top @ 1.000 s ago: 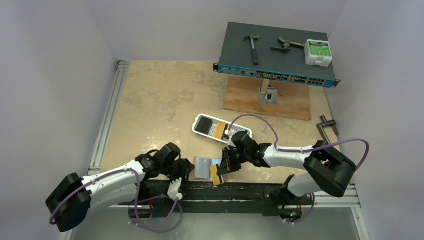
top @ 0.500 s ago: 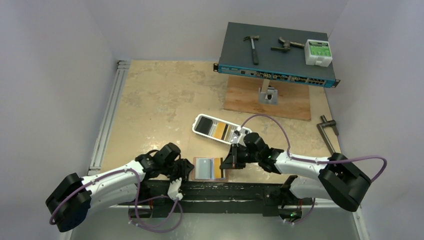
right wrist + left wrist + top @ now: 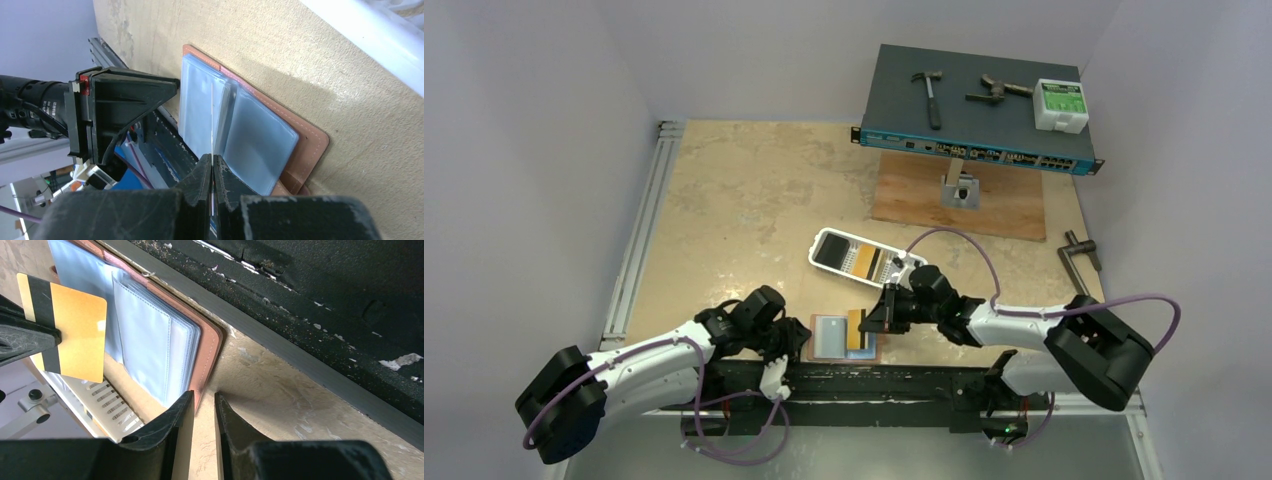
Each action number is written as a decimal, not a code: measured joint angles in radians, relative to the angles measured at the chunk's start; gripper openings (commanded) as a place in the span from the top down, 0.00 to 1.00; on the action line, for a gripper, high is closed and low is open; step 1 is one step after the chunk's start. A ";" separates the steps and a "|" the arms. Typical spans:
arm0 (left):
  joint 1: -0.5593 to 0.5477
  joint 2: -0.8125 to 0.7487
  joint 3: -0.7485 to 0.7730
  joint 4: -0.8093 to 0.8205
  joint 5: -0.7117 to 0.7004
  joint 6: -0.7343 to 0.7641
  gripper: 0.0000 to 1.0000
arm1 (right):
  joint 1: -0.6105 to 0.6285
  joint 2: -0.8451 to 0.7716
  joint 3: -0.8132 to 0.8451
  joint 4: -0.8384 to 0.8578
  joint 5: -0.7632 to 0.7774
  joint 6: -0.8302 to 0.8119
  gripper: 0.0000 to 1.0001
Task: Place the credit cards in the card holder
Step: Insert the credit card into the card holder.
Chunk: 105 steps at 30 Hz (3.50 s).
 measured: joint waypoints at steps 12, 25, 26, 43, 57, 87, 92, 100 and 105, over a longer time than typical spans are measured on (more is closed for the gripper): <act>0.000 0.007 -0.001 0.032 0.000 -0.029 0.82 | -0.001 0.050 -0.057 0.122 0.031 0.036 1.00; -0.011 0.010 -0.008 0.062 0.000 -0.039 0.83 | -0.001 0.045 -0.129 0.241 0.048 0.088 1.00; -0.012 0.010 -0.008 0.062 0.001 -0.039 0.84 | -0.001 0.043 -0.135 0.250 0.048 0.091 1.00; -0.013 0.009 -0.011 0.061 0.000 -0.039 0.89 | -0.001 0.044 -0.152 0.329 0.047 0.111 1.00; -0.013 -0.002 -0.013 0.061 0.000 -0.045 0.92 | -0.001 0.159 -0.151 0.434 0.021 0.135 1.00; -0.019 -0.007 -0.017 0.061 -0.001 -0.044 1.00 | 0.030 0.217 -0.135 0.462 -0.030 0.143 1.00; -0.019 -0.008 -0.027 0.061 -0.001 -0.043 1.00 | 0.032 0.214 -0.135 0.444 -0.031 0.143 1.00; -0.021 -0.010 -0.028 0.064 -0.001 -0.043 1.00 | 0.032 0.222 -0.121 0.425 -0.037 0.139 1.00; -0.021 -0.010 -0.028 0.063 -0.005 -0.043 1.00 | 0.032 0.272 -0.092 0.433 -0.060 0.134 1.00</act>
